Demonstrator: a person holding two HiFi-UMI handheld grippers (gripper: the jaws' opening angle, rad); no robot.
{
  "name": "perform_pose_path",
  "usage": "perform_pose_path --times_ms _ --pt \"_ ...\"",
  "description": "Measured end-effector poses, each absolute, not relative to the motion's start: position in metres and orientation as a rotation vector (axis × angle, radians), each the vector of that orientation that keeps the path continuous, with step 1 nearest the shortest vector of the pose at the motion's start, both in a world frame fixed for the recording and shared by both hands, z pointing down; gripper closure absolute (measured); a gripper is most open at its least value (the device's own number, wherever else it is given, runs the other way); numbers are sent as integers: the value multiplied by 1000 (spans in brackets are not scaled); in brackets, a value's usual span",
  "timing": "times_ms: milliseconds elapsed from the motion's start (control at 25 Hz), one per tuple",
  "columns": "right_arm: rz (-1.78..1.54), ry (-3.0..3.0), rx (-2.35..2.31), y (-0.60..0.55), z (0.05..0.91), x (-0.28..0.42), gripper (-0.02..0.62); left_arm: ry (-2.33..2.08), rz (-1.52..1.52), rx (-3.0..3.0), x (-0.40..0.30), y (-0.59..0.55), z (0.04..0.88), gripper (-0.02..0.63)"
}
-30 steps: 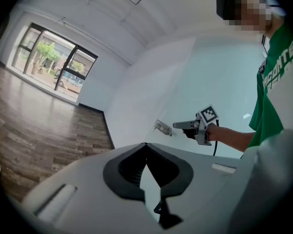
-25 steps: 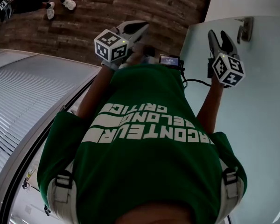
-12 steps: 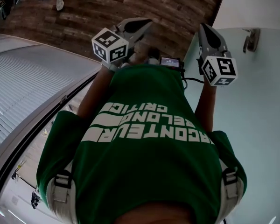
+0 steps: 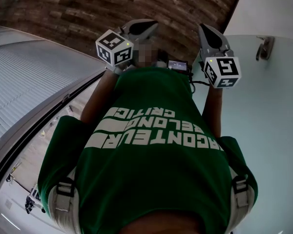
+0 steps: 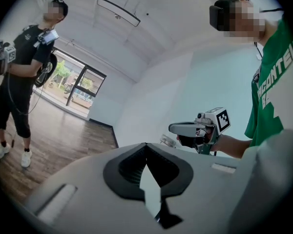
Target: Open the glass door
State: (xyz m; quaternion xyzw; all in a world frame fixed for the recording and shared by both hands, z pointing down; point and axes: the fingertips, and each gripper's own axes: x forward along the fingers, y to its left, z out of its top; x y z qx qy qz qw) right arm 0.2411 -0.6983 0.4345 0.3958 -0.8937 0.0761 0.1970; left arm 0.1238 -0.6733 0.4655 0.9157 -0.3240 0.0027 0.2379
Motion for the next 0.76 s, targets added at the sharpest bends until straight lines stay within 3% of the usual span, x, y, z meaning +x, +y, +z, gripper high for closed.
perform_pose_path --times_ms 760 --pt "239 -2476 1124 -690 451 263 603 -858 25 2517 144 -669 473 594"
